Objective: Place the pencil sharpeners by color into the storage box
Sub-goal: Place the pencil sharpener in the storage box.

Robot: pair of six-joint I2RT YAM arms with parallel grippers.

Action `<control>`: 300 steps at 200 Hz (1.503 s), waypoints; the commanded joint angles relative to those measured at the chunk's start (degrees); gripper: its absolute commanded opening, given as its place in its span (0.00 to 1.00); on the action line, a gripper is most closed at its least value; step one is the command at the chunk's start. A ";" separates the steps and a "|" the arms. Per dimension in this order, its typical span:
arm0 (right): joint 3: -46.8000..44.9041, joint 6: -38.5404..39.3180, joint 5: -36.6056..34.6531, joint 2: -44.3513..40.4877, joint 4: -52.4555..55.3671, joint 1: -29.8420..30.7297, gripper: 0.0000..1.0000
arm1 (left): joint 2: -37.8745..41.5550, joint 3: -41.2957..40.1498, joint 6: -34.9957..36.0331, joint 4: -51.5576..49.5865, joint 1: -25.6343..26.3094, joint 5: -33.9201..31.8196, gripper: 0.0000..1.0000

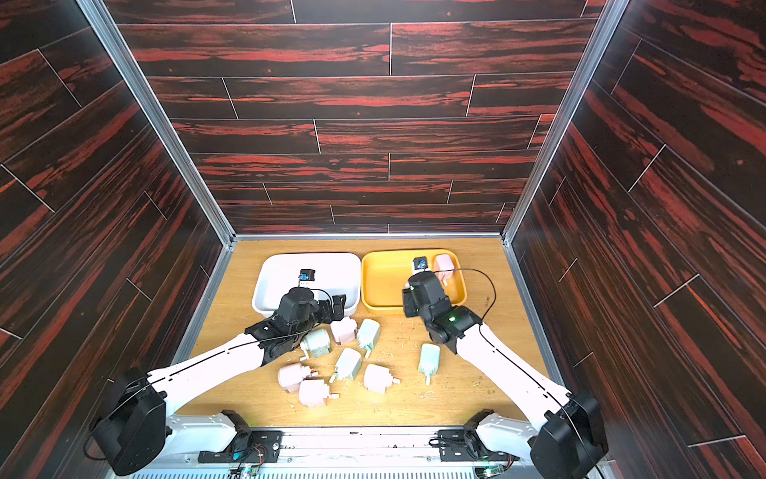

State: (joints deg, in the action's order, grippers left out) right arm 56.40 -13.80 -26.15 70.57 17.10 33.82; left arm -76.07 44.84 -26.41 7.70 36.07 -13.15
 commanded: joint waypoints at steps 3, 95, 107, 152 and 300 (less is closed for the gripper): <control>2.61 2.18 2.47 2.22 -7.62 -2.66 0.00 | -2.11 3.00 -1.65 -0.09 0.14 -4.33 1.00; 6.53 8.50 3.65 11.50 -12.26 -7.93 0.00 | -11.49 11.55 -2.50 -5.14 0.14 -5.86 1.00; 7.50 8.85 2.75 12.75 -11.69 -8.31 0.00 | -12.32 11.84 -3.02 -4.79 0.13 -6.11 1.00; 9.83 10.36 0.66 17.00 -10.69 -9.32 0.00 | -18.37 16.87 -3.07 -4.19 0.05 -6.63 1.00; 37.22 9.07 -4.16 41.76 11.09 -12.09 0.00 | -35.28 33.82 -0.28 -12.99 -0.92 -6.76 1.00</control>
State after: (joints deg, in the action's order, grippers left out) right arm 89.69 -3.20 -29.19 110.19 26.17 21.82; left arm -109.38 75.48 -27.42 -2.33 35.70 -19.44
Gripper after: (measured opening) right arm 0.569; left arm 0.999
